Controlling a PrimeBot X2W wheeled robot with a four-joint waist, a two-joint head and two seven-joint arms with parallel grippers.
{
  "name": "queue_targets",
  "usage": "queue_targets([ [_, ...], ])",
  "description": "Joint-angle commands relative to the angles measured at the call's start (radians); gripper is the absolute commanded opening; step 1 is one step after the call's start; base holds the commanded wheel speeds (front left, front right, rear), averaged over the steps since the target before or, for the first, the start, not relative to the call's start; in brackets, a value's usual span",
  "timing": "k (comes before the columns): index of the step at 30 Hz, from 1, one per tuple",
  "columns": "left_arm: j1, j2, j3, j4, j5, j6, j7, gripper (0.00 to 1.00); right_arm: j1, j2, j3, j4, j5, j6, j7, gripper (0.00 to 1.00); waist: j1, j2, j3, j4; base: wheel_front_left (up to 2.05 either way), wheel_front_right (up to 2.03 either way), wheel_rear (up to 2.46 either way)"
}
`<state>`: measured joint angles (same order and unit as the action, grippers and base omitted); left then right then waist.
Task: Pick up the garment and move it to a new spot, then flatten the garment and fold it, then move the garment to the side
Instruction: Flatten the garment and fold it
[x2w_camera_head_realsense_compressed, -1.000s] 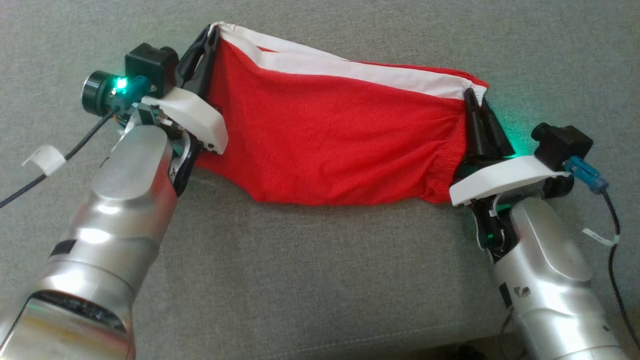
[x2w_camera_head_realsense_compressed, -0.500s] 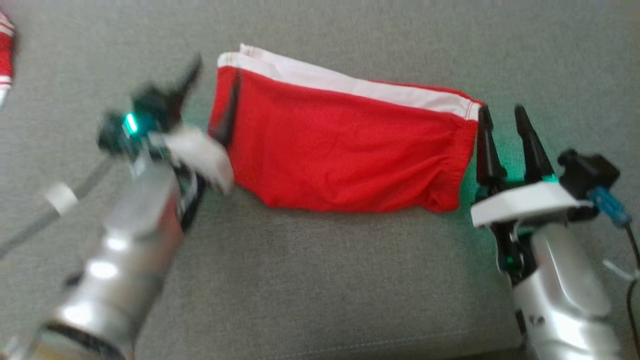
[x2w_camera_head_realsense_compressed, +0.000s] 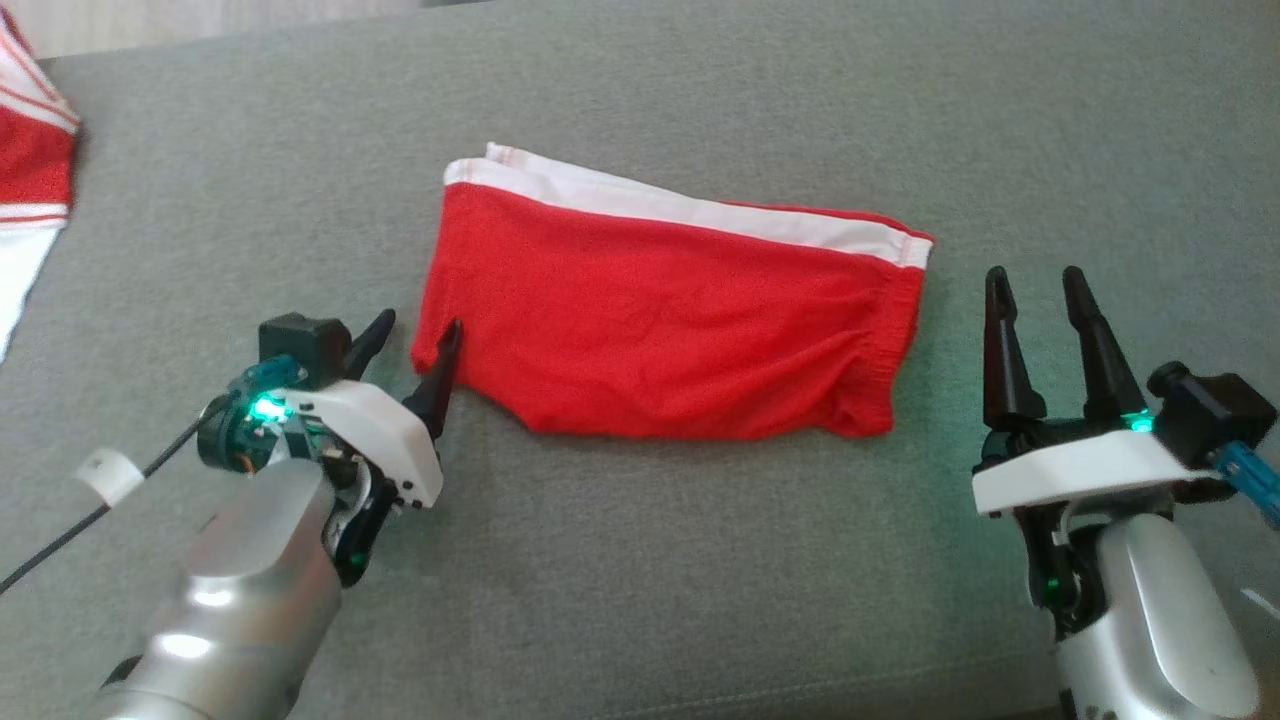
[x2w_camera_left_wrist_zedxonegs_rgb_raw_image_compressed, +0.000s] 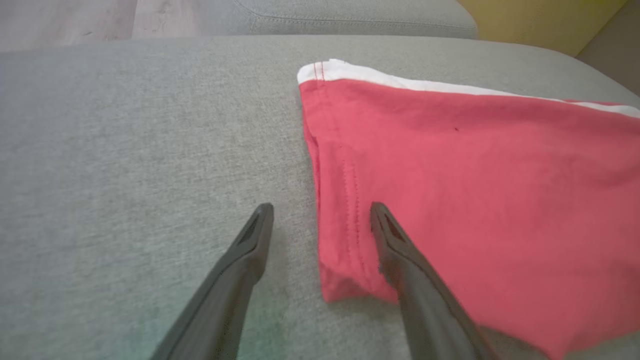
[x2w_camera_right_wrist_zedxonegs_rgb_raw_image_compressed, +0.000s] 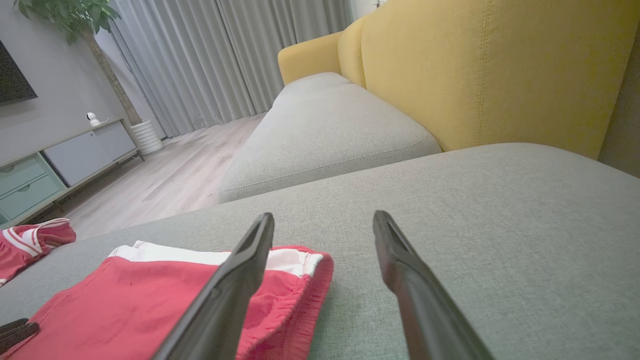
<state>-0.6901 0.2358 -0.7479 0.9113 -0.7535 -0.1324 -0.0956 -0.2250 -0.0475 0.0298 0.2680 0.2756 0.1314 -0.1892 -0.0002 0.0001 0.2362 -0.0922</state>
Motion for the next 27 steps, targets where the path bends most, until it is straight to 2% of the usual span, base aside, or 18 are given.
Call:
queue_targets([
  [1, -0.02, 0.041, 0.026, -0.029, -0.013, 0.002, 0.0, 1.0, -0.001, -0.003, 0.018, -0.052, -0.004, -0.001, 0.007, 1.0, 0.0002, -0.0001, 0.009, -0.015, 0.0, 0.0, 0.0],
  [16, -0.012, 0.064, -0.04, -0.117, -0.126, 0.002, 0.085, 1.0, 0.019, -0.003, 0.037, -0.129, 0.005, -0.001, 0.032, 1.0, 0.0002, -0.0001, 0.027, -0.082, 0.0, 0.0, 0.0],
  [17, -0.015, 0.066, -0.043, -0.12, -0.128, 0.002, 0.082, 0.93, 0.019, -0.003, 0.037, -0.131, 0.005, -0.001, 0.031, 1.0, 0.0002, -0.0001, 0.028, -0.085, 0.0, 0.0, 0.0],
  [18, -0.019, 0.067, -0.044, -0.12, -0.129, 0.002, 0.074, 0.47, 0.019, -0.003, 0.037, -0.133, 0.006, -0.001, 0.03, 1.0, 0.0002, -0.0001, 0.028, -0.088, 0.0, 0.0, 0.0],
  [19, -0.022, 0.068, -0.043, -0.118, -0.13, 0.002, 0.064, 0.08, 0.02, -0.003, 0.036, -0.134, 0.007, -0.001, 0.028, 1.0, 0.0002, -0.0001, 0.027, -0.09, 0.0, 0.0, 0.0],
  [20, -0.025, 0.069, -0.042, -0.113, -0.127, 0.002, 0.052, 0.0, 0.02, -0.003, 0.035, -0.134, 0.007, -0.001, 0.027, 1.0, 0.0002, -0.0001, 0.026, -0.091, 0.0, 0.0, 0.0],
  [27, 0.004, 0.075, -0.043, -0.101, -0.117, 0.002, -0.044, 0.0, 0.038, -0.003, 0.01, -0.111, 0.0, -0.001, 0.024, 1.0, 0.0002, -0.0001, -0.023, -0.067, 0.0, 0.0, 0.0],
])
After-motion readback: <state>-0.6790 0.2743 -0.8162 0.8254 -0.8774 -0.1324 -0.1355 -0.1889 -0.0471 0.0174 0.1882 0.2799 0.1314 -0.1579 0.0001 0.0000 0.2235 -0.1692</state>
